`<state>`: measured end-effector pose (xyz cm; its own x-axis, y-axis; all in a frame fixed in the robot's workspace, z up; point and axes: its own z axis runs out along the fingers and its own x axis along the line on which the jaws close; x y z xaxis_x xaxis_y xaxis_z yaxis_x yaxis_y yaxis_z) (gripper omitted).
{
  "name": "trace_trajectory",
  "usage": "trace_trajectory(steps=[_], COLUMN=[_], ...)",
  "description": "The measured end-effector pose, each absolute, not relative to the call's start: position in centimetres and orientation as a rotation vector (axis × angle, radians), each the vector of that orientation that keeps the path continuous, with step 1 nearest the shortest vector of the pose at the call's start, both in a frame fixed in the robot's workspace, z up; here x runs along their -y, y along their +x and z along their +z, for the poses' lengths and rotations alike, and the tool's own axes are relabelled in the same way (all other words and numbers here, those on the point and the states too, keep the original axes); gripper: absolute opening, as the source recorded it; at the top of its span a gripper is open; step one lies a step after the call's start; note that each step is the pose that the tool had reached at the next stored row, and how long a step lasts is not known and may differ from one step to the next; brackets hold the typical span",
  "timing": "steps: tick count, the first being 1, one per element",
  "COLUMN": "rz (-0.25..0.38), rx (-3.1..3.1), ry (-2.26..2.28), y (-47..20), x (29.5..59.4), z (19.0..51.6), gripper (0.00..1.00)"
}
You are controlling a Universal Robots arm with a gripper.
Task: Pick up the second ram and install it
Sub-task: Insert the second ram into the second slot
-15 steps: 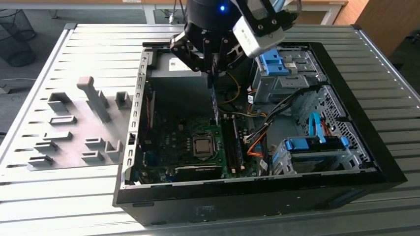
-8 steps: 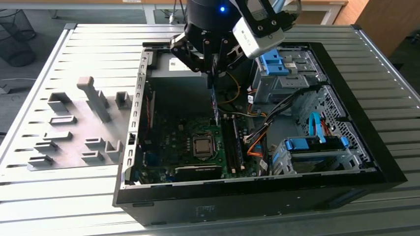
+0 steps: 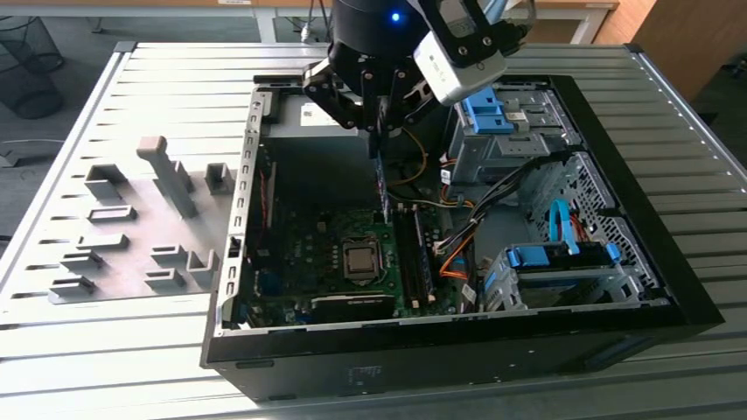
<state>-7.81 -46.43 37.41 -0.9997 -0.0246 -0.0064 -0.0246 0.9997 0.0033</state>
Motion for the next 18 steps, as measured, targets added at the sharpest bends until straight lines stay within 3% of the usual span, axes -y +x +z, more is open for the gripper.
trace_trajectory(steps=[18], rz=[0.005], rx=[-3.135], ry=[-0.036], y=[-6.8], x=[47.1], z=[34.2], gripper=[0.14])
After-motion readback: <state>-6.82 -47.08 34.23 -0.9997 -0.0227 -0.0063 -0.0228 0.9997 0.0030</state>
